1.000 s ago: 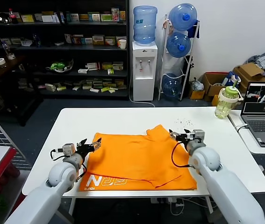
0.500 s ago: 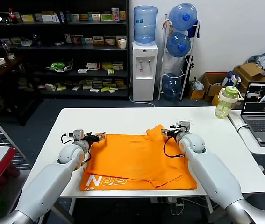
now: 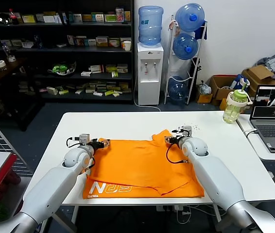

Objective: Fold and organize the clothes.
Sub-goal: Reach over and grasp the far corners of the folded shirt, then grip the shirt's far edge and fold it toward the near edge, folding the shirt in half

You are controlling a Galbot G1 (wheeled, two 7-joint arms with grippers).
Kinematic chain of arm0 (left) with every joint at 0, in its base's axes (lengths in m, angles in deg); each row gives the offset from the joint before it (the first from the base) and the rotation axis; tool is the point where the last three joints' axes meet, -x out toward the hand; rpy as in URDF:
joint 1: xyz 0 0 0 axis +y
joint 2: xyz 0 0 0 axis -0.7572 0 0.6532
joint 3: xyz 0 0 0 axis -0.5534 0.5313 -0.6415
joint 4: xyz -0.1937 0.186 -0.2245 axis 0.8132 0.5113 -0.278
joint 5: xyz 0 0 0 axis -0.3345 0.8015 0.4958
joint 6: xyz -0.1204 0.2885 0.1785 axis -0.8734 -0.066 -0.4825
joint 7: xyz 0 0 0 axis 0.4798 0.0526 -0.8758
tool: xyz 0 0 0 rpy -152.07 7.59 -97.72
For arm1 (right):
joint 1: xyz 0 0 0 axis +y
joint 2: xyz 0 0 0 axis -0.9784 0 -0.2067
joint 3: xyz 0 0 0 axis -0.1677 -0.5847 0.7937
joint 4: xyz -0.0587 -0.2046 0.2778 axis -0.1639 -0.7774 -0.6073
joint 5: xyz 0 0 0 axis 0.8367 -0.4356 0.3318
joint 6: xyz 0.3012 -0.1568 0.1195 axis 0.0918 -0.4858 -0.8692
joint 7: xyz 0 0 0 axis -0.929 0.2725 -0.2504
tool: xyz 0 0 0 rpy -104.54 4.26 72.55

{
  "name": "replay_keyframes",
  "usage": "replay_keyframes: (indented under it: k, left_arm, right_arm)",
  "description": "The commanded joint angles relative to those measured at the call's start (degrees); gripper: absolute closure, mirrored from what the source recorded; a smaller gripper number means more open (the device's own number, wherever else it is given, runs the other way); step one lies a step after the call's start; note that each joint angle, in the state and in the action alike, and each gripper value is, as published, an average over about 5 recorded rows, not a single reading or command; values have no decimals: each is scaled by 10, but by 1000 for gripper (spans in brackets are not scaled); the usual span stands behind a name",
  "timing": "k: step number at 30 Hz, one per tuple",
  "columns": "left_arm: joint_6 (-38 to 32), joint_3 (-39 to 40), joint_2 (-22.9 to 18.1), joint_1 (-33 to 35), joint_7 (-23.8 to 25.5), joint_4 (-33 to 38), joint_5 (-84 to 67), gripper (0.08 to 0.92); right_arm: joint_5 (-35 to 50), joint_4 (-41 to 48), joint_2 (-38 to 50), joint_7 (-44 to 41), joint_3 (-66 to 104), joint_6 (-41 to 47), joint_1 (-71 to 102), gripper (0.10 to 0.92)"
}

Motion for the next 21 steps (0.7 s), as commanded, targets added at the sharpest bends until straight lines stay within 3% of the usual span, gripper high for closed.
replay_keyframes:
  k: [1, 14, 18, 21]
  left_arm:
    - [4, 6, -2, -10, 1, -14, 3, 339]
    - [0, 0, -1, -2, 3, -10, 5, 721]
    - [-11, -5, -2, 2, 1, -4, 7, 824]
    - [-21, -14, -1, 9, -1, 9, 9, 885]
  right_arm:
    - [1, 15, -6, -7, -4, 6, -7, 449]
    - [9, 5, -4, -16, -2, -19, 0, 830]
    - [13, -10, 3, -19, -1, -34, 6, 897]
    - [19, -30, 12, -18, 2, -45, 13, 901]
